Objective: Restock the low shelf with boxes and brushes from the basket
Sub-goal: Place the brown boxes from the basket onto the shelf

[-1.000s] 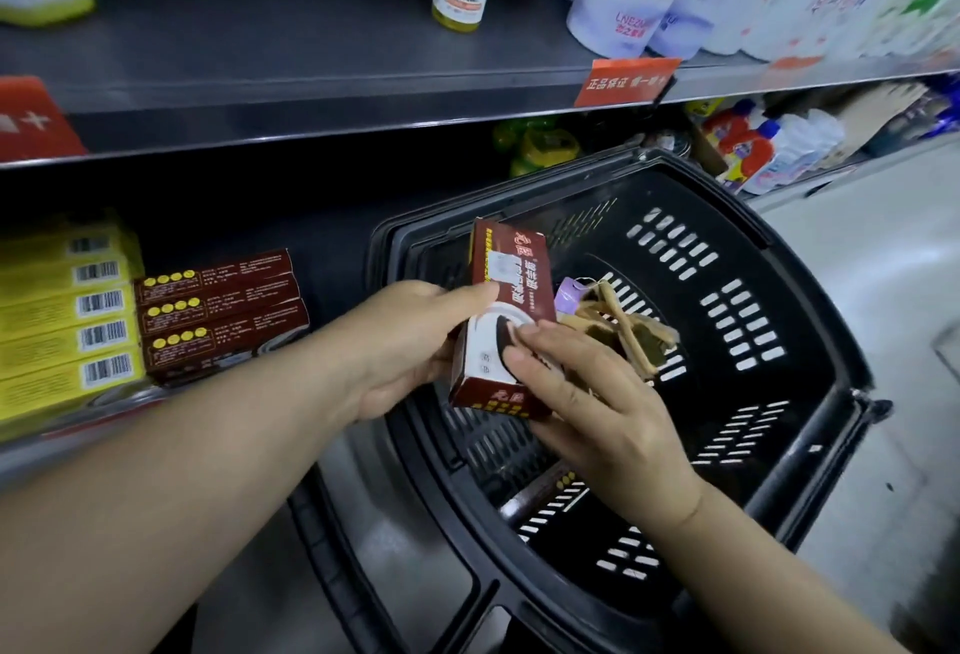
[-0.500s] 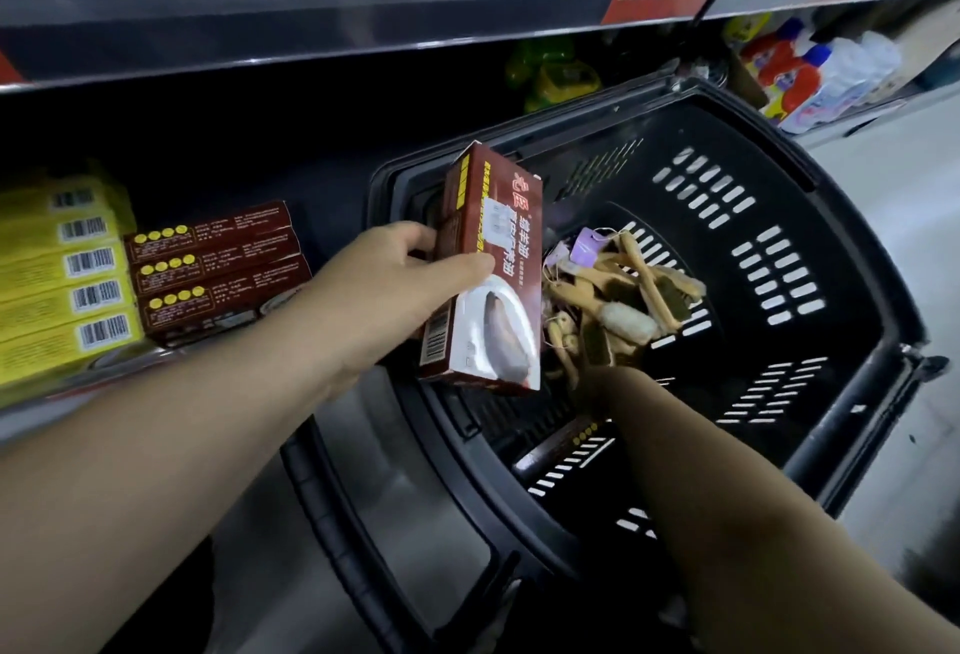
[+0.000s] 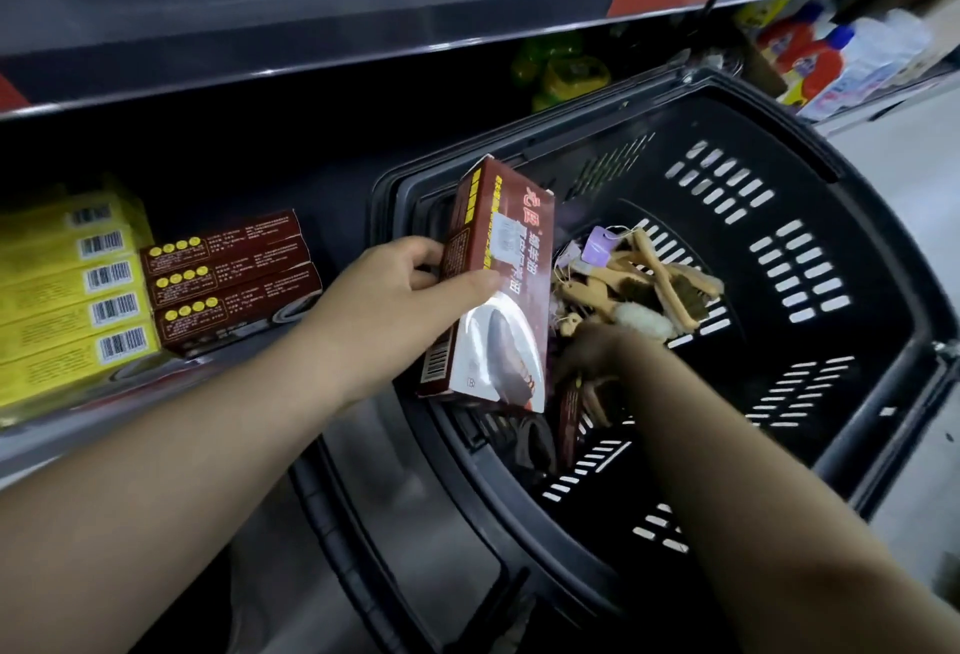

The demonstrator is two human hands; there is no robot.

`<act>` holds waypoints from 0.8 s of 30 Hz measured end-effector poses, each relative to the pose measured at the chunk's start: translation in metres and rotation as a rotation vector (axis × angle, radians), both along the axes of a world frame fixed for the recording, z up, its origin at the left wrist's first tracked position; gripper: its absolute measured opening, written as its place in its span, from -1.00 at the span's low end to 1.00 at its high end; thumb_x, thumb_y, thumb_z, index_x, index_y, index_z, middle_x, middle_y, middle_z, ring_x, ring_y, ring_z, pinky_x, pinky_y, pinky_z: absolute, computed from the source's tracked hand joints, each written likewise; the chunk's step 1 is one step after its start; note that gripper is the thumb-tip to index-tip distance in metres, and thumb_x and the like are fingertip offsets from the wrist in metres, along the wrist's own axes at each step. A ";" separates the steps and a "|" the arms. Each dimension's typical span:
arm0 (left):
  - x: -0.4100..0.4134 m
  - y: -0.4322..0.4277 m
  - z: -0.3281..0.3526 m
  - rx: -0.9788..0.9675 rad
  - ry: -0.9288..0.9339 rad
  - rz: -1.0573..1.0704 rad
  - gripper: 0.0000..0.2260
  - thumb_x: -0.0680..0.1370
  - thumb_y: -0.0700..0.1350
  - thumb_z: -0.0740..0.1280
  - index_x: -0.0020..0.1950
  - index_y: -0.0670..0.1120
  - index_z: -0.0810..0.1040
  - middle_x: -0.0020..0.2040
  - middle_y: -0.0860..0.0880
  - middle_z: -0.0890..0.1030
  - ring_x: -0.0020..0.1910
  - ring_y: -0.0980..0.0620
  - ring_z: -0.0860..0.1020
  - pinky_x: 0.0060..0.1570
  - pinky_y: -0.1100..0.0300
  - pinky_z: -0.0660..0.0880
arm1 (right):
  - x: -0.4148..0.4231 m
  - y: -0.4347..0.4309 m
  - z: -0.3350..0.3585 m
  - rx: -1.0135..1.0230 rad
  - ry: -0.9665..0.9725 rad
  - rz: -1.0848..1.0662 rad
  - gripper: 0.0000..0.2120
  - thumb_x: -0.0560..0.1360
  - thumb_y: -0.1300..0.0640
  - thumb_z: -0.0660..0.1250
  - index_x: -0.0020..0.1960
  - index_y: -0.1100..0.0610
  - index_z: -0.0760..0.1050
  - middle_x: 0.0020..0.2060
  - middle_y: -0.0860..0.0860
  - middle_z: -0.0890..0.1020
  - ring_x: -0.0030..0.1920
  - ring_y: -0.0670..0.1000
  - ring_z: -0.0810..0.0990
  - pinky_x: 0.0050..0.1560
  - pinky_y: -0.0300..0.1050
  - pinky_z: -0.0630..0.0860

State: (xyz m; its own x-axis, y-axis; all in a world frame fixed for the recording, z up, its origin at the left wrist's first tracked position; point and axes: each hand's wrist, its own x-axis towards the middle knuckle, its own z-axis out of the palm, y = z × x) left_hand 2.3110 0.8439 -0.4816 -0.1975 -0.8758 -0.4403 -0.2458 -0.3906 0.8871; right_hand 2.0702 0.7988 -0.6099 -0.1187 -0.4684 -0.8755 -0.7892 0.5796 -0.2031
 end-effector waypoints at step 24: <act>0.110 0.045 0.008 0.298 0.469 0.484 -0.80 0.57 -0.08 0.26 0.14 -0.09 0.57 -0.05 -0.10 0.70 -0.03 -0.11 0.64 0.04 -0.04 0.54 | 0.195 0.038 0.173 -0.330 -0.766 -0.254 -0.78 0.48 0.03 0.36 0.09 0.07 0.50 -0.10 0.03 0.71 -0.11 0.01 0.69 -0.02 -0.06 0.62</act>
